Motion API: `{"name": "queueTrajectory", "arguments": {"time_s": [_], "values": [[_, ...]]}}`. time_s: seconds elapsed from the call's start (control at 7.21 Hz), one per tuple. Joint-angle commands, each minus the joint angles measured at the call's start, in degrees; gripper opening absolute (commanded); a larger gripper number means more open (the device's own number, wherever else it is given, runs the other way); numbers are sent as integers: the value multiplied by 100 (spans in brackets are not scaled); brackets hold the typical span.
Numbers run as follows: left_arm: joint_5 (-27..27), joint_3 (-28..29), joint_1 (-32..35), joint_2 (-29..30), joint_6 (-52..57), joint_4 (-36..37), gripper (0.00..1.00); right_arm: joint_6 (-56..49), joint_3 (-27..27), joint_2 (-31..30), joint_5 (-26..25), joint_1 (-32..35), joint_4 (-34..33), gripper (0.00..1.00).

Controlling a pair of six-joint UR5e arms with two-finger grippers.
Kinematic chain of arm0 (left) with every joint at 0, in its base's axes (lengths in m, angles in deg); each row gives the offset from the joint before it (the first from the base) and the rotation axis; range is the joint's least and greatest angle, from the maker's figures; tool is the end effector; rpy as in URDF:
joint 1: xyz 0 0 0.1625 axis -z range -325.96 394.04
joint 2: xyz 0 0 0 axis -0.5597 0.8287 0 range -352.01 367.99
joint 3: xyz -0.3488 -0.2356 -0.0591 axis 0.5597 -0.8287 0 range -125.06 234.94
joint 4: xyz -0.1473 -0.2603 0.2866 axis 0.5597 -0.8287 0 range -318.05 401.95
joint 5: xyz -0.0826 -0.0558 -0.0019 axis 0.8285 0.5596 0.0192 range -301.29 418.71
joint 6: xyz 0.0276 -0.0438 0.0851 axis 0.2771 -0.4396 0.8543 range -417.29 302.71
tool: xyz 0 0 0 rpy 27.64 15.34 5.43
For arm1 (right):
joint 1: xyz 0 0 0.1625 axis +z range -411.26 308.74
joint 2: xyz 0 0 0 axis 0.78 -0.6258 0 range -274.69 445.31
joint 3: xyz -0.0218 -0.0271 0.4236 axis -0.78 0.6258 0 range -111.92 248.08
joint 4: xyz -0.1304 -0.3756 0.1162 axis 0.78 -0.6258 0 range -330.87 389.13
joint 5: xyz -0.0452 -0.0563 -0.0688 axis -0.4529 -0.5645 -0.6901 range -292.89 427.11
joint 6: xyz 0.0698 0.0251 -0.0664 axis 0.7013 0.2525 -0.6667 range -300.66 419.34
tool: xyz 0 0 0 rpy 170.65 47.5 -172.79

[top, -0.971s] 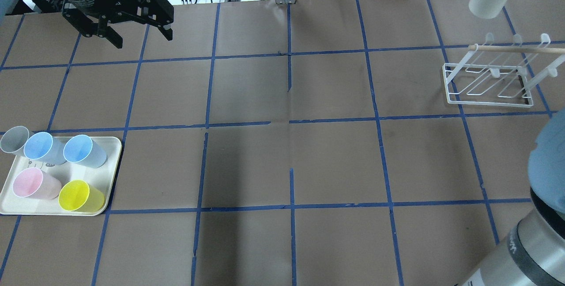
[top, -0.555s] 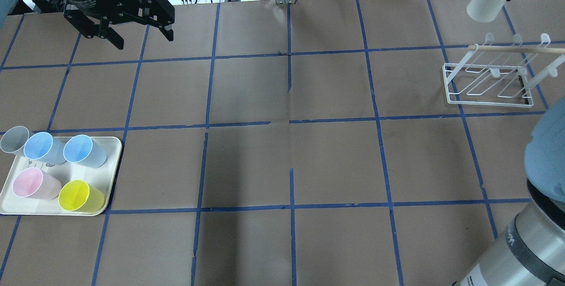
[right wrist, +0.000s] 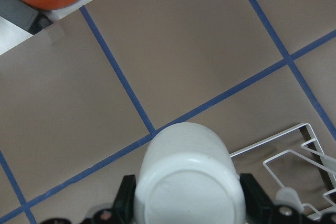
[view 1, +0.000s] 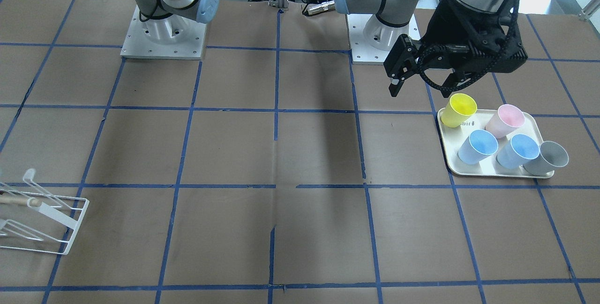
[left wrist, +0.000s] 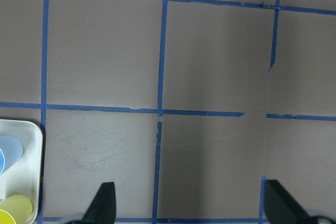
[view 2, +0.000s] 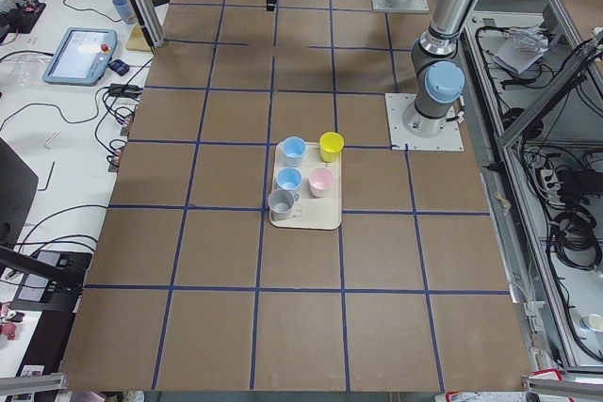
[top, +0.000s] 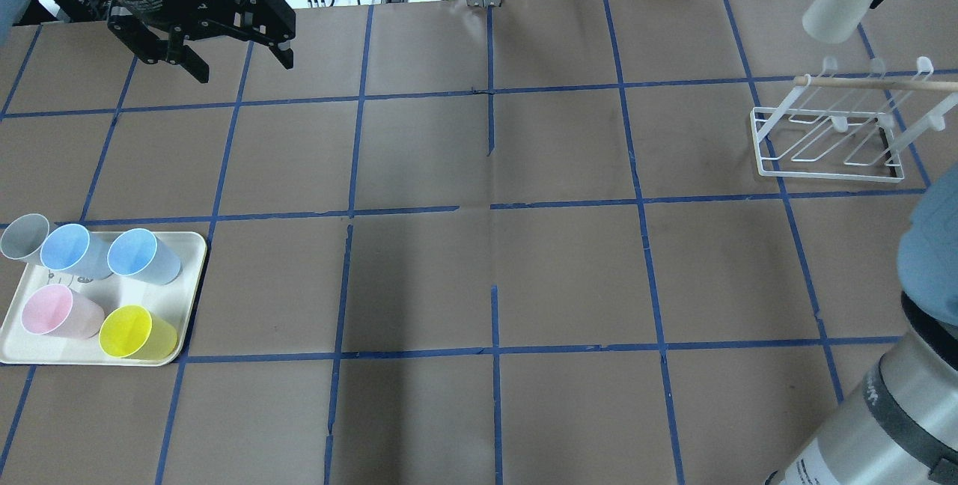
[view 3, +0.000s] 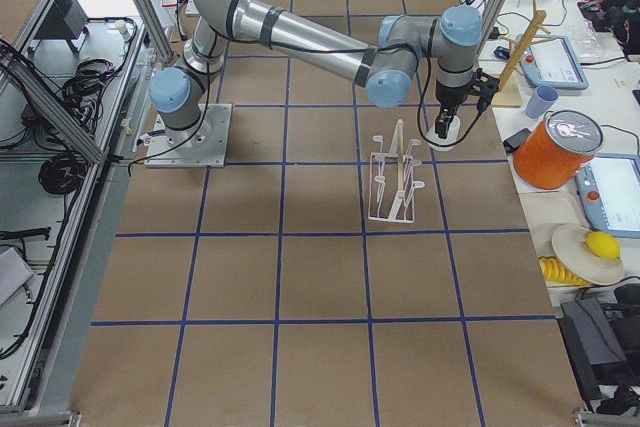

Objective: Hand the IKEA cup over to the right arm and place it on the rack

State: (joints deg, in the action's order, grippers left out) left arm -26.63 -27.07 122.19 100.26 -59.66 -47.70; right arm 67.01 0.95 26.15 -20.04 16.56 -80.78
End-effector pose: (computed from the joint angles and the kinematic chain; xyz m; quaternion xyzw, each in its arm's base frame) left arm -0.1247 -0.5210 0.5381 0.0345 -0.9972 0.0527 0.0409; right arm -0.1455 -0.7231 0.3965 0.2536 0.9614 -0.1063 0.0115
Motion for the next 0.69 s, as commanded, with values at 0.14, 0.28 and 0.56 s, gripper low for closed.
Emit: {"name": "queueTrajectory", "arguments": {"time_s": [0.14, 0.28, 0.56], "values": [[-1, 27, 0, 2, 9, 0, 100, 33, -19, 44, -30, -5, 66, 0], [-1, 27, 0, 10, 9, 0, 100, 41, -37, 44, -56, -5, 109, 0], [-1, 36, -9, 10, 9, 0, 100, 33, -90, 36, -30, -5, 153, 0]]}}
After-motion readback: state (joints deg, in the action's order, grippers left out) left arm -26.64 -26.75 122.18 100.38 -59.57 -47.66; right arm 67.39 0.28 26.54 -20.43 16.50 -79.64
